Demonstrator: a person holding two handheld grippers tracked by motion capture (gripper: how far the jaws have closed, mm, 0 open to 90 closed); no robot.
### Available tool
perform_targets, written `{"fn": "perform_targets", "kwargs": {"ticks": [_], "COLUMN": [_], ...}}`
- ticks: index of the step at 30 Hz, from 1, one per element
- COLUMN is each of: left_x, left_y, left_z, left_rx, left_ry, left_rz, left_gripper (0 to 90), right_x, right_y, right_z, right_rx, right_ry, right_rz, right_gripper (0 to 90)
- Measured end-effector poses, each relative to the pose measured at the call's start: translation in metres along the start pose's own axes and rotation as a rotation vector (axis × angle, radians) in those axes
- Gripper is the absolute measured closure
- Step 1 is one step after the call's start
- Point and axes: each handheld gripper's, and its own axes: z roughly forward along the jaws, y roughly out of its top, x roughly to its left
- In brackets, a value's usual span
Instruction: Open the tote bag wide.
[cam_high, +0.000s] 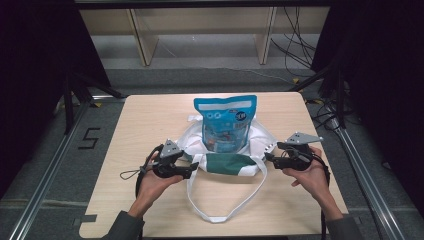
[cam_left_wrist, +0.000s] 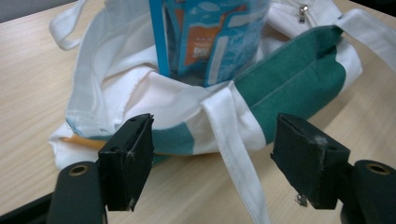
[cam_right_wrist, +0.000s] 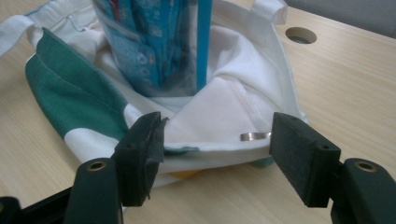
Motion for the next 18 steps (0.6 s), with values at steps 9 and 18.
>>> {"fn": "perform_targets", "kwargs": {"ticks": [9,18], "left_x": [-0.008,-0.014], "left_y": [-0.021,-0.036], "left_z": [-0.002,-0.012], "left_rx": [-0.028,-0.047], "left_ry": [-0.033,-0.064], "left_rz": [-0.009,-0.043], "left_gripper": [25.0,19.6], "right_x": [0.018,0.025], "right_y": [-0.007,-0.015], "right_z": [-0.005,-0.008], "right_rx": [0.019,0.026], "right_ry": [0.024,0.018], "right_rz": [-0.003,-0.071], "right_gripper": [35.7,35.5]}}
